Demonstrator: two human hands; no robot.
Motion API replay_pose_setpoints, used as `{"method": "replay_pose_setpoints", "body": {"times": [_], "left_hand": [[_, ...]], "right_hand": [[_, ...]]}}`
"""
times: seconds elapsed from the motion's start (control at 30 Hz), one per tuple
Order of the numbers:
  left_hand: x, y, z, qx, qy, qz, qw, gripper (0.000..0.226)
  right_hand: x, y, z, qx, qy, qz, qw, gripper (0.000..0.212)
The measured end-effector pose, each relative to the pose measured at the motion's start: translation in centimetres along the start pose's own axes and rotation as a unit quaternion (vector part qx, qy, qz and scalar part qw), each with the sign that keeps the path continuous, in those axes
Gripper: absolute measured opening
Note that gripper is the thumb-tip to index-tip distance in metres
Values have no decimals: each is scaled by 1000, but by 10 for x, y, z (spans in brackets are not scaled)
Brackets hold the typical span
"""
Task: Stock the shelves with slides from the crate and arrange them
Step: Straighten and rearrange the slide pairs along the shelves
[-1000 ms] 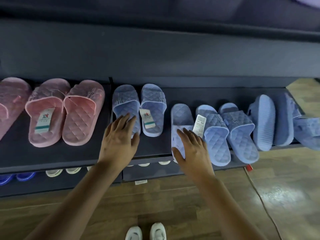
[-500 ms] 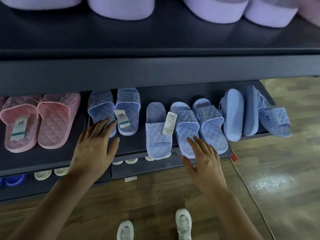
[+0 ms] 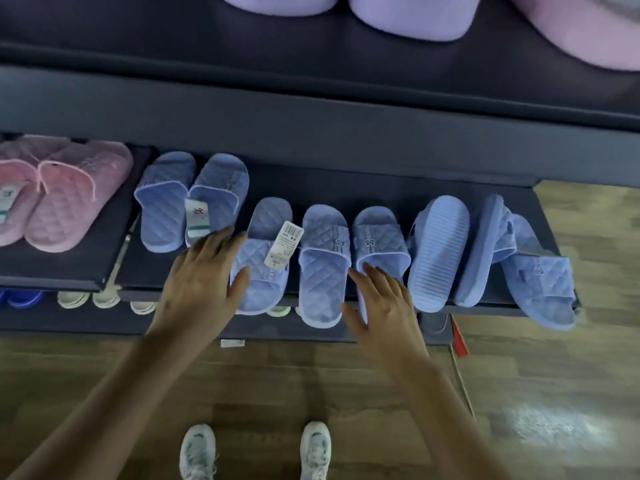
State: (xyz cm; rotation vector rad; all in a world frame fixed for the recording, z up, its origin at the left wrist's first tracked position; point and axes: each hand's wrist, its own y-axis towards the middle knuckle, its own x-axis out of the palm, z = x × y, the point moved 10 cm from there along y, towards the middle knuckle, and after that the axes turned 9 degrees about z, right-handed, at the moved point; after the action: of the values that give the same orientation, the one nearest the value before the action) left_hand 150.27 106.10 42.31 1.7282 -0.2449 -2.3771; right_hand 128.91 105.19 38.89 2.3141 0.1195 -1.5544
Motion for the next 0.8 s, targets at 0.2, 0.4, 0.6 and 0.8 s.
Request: {"method": "replay_pose_setpoints", "body": {"times": [0.2, 0.4, 0.6, 0.8], "left_hand": [[26, 1, 30, 0, -8, -6, 1000, 57], [72, 23, 28, -1, -33, 1, 999, 50], [135, 40, 13, -48, -40, -47, 997, 79], [149, 38, 0, -50, -13, -7, 999, 86]], "right_hand": [[8, 2, 15, -14, 5, -28, 999, 53], [27, 7, 25, -6, 9, -41, 999, 54], [47, 14, 30, 5, 13, -42, 999, 48], [65, 16, 30, 23, 30, -68, 997, 52]]}}
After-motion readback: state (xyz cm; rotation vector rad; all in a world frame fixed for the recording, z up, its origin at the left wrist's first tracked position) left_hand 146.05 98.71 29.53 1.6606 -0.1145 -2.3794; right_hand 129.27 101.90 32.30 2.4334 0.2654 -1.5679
